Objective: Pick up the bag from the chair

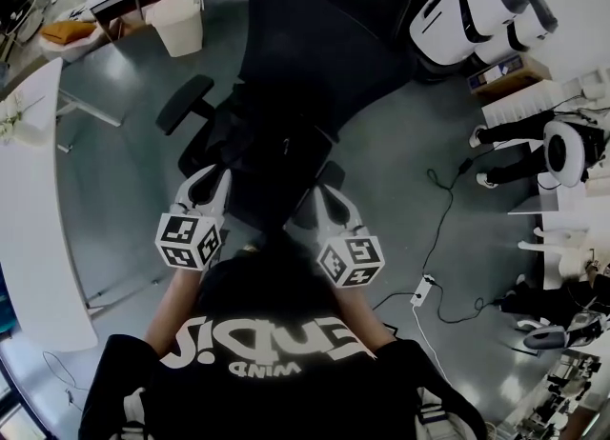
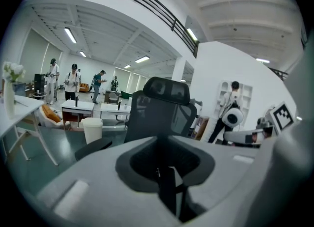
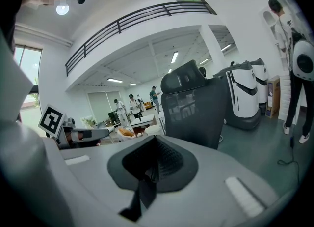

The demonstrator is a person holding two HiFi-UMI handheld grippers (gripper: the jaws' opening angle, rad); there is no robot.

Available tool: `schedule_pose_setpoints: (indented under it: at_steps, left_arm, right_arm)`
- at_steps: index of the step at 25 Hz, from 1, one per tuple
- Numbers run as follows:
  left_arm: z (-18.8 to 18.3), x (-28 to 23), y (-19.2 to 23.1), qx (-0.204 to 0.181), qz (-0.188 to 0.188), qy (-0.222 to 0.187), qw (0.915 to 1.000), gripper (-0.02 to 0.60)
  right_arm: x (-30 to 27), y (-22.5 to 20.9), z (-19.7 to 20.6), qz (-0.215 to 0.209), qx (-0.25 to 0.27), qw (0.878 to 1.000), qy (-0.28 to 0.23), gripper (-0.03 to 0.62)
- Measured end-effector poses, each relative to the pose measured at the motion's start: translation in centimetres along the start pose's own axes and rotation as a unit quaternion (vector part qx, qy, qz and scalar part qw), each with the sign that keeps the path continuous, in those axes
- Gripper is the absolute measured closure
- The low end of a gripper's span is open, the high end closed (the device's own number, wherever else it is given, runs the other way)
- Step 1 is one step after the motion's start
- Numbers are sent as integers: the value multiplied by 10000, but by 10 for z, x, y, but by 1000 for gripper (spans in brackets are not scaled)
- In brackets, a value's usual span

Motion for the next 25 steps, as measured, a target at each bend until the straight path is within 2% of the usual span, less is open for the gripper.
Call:
schedule_pose_setpoints:
  at_steps: [5,9,12,16,25]
  left_arm:
    - [-3,-19,5,23,88,67,9999,446]
    - [-2,-35,8,17,238,106,9997,297]
    - [0,-44,9,2,215,116,9997,215]
    - [9,-61,13,-162,170,325,9992,75]
    - [39,-119,45,-491,11,1018,9936,12]
  right_arm:
    - [-16,-6,-11,-63,31,10000,-2,592]
    - [-24,-11,-17,-78,38,10000,14,592]
    - [-27,-16,-19,-73,35,10000,36,592]
    - [-32,-19,-18,-64,7,10000,71,592]
    - [-43,-25,-21,25,-85,9998,205,592]
Point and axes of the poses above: the fingertips, and each gripper's own axes: x backward along the fingers, y to its left, z out of its underside, the point moved 9 cm from there along x, backward along the fingers, and after that the axes turned 8 degrees about -x, right-handed, at the moved point
